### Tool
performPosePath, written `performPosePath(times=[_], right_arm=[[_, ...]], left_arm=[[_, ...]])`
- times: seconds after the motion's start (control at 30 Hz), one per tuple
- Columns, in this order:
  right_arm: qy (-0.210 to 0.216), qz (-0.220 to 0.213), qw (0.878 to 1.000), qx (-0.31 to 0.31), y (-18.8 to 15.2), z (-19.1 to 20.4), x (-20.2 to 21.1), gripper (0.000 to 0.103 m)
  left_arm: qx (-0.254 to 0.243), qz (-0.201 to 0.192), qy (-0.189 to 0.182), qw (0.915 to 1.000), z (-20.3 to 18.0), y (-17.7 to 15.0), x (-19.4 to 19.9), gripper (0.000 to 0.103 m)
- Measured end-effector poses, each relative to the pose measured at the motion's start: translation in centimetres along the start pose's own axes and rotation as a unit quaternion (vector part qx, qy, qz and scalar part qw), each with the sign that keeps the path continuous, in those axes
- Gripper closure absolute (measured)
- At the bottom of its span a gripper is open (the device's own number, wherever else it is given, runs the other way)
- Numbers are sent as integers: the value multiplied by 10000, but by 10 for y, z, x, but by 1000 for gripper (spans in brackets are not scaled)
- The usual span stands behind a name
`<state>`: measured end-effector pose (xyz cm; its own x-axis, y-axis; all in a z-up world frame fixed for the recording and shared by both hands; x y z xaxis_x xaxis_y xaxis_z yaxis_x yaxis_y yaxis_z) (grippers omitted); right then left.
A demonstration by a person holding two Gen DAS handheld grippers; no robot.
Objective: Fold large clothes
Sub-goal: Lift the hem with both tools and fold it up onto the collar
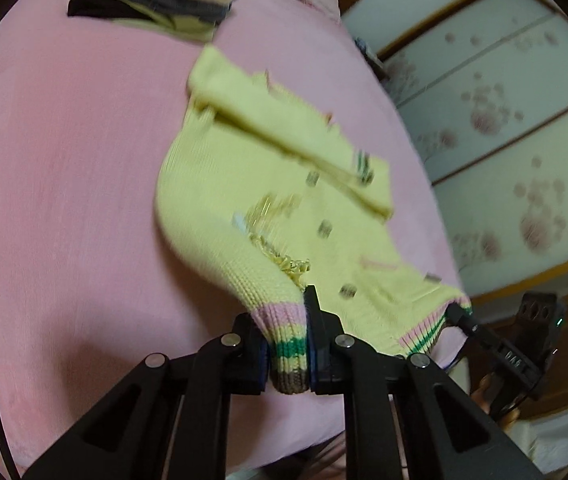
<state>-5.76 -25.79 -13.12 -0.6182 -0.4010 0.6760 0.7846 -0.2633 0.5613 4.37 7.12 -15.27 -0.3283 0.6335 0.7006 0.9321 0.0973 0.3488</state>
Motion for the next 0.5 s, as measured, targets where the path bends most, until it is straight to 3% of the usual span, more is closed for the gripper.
performPosePath(times=[0.17, 0.5], right_arm=[[80, -319, 9994, -67, 48, -3, -1, 91], [-221, -471, 9986, -97, 144, -25, -58, 91]], left_arm=[[212, -323, -221, 9990, -9, 55, -2, 91], [300, -510, 127, 9982, -9, 151, -60, 91]])
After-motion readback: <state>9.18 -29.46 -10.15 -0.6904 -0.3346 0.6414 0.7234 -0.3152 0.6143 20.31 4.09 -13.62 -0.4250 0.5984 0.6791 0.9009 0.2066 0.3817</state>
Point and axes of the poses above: each gripper's, at about its wrist camera, not at the fingertips, and x roughly against the way its jaws point, z to its left, y to its top, the point moved 1 cm from there along -x, roughly the way its jaws point, and after that the axes turned 1 degree about -z, right-handed, at the moved point
